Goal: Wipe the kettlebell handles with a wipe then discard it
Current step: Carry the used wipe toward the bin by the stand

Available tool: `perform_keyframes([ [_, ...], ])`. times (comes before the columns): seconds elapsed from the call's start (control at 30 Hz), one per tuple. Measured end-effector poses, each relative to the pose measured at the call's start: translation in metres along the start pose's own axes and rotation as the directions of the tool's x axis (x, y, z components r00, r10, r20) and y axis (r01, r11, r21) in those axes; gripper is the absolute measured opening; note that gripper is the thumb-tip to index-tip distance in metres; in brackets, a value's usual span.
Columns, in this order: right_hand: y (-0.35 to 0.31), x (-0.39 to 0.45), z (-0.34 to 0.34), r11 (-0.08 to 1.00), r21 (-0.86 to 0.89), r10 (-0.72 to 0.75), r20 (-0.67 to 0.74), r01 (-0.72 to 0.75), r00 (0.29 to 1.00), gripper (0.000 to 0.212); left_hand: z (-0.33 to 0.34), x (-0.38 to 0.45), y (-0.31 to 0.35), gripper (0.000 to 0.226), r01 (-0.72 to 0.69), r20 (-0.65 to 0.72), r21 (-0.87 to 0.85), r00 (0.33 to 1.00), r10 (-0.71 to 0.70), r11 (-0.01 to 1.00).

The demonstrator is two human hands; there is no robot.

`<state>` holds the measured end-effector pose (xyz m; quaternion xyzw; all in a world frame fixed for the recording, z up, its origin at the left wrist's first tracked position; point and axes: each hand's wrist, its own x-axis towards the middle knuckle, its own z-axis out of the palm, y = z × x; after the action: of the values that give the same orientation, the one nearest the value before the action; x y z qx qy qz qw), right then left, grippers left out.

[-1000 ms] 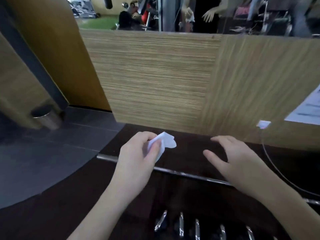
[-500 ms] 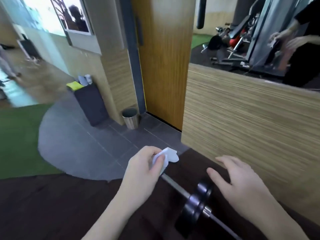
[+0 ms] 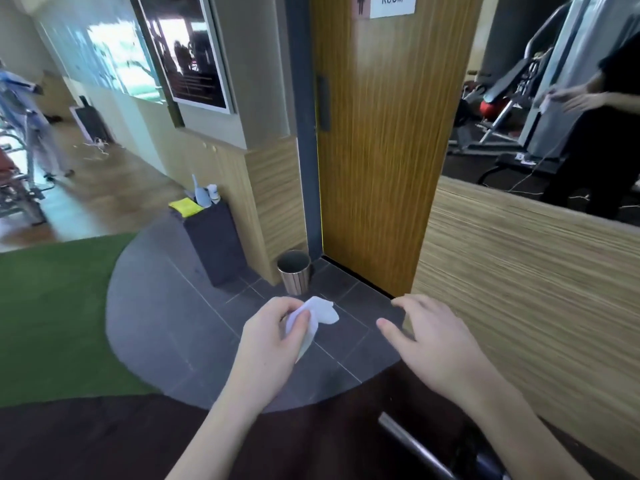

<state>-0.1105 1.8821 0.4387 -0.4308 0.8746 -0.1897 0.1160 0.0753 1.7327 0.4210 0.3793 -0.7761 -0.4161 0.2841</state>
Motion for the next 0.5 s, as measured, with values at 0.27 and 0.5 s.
perform_keyframes([
  [0.27,-0.110,0.121,0.047,0.996,0.082,0.041,-0.009,-0.040,0.999,0.055,-0.091,0.135,-0.069,0.011,0.036,0.021,-0.005,0.999,-0.036,0.999],
  [0.5,-0.174,0.261,0.086,0.993,0.069,0.092,0.014,-0.093,0.996,0.056,-0.134,0.278,-0.126,0.012,0.031,0.044,0.027,0.999,-0.032,0.999],
])
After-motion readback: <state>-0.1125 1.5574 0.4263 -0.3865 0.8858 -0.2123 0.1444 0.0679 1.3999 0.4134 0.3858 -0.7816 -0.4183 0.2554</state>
